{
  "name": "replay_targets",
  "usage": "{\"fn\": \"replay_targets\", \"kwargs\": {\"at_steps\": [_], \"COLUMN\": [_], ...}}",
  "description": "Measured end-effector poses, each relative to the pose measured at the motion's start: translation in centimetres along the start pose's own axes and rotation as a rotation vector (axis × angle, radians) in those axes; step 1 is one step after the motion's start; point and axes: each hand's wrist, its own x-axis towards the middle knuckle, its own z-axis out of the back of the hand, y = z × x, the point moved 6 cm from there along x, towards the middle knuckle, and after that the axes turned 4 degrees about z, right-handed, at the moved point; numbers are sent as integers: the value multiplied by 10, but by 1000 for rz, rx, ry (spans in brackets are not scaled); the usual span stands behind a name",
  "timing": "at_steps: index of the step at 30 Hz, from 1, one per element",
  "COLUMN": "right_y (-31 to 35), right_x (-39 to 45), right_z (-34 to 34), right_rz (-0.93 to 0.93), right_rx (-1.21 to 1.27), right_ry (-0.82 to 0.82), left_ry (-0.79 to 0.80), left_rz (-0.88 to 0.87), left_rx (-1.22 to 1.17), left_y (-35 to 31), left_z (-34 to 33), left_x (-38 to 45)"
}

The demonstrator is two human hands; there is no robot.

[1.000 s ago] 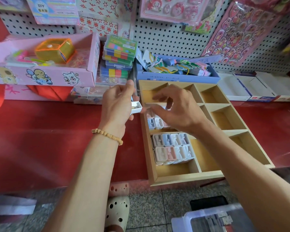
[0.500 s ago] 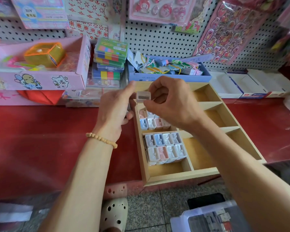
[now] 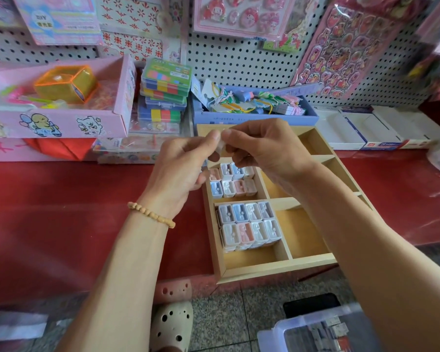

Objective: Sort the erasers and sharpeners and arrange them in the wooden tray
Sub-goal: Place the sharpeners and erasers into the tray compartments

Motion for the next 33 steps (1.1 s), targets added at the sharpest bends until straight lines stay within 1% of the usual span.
{"fn": "replay_targets", "kwargs": {"at_steps": [2,4,8,11,13,15,17,18,21,24,28,33], "right_y": [1,2,6,10,10,5,-4,-9,-17,-17,-18,-22], "right_x": [0,-2,-6,-6,-5,-2,1,3,7,11,12,11], "right_z": [1,0,-7,-8,-7,-4,-8,-12,-26,-35,-38,-36], "right_rz": [14,35,149,212,243,260,259,266,278,259,273,281], "right_rx": [-10,-43,-286,-378,-446,-564,-705,-771,-921,-1033,-1109,-1093], "right_ry": [6,2,-52,-108,-135,-142,-60,-4,120,207,223,191], "left_ry": [22,8,-15,-6,-48,-163,-267,-294,-325,-306,-260,-278], "left_rz": [12,57,109,116,133,156,157,155,171,177,117,81], "left_rx": [-8,-45,-71,-63,-37,-29,-86,-140,-276,-363,-387,-309], "left_y": [0,2,5,5,6,7,7,6,7,8,8,12], "left_z": [-1,1,2,1,6,17,30,35,42,38,37,43], "left_x": [0,2,2,2,3,6,7,7,9,10,16,18]}}
